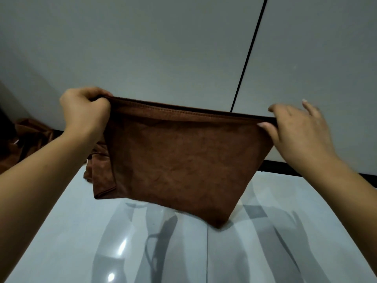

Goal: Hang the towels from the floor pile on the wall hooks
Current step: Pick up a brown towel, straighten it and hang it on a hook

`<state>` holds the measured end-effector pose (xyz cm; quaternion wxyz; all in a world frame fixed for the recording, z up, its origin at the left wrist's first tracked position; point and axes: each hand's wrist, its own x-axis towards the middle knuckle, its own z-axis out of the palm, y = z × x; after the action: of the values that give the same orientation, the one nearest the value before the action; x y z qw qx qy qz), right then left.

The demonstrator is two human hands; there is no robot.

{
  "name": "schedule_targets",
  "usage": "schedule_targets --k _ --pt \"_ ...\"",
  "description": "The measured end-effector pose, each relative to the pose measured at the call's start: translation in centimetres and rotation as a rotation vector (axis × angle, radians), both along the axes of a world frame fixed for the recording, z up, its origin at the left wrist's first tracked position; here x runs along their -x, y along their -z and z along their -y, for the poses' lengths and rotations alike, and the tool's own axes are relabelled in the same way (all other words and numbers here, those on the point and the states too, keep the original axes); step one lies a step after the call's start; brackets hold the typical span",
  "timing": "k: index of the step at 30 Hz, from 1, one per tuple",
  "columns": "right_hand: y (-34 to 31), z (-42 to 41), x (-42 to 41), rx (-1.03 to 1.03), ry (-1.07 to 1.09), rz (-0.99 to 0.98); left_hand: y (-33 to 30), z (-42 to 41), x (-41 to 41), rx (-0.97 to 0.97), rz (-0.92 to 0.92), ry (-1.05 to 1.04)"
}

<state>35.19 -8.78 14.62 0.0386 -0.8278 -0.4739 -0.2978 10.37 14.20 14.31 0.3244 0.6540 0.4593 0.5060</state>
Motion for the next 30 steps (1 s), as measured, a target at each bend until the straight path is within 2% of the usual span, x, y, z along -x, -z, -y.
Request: schedule_targets --k 5,11,15,18,21,26,30 --pt "-1.2 0.1 -0.7 -0.013 0.073 0.01 -0.8 0.1 -0.5 -0.045 0.067 0.026" --pt "-0.3 0.0 -0.3 -0.078 0.13 -0.194 -1.1 0.8 -0.8 -0.089 0.086 0.006" --pt "-0.3 0.0 -0.3 -0.117 0.146 -0.23 -1.1 0.7 -0.7 -0.091 0.076 -0.01" --pt "-0.3 0.0 -0.3 -0.169 0.082 -0.402 -1.2 0.6 -0.7 -0.072 0.086 -0.018" --pt "-0.1 0.0 -0.5 -0.372 0.008 -0.624 -1.3 0.5 -0.7 -0.063 0.091 -0.022" --pt "0.2 -0.2 -0.5 -0.596 0.014 -0.737 -0.4 0.5 -0.4 -0.06 0.039 -0.012" --pt "0.7 -0.9 -0.4 -0.841 0.026 -1.06 0.2 0.2 -0.4 0.015 0.019 -0.057"
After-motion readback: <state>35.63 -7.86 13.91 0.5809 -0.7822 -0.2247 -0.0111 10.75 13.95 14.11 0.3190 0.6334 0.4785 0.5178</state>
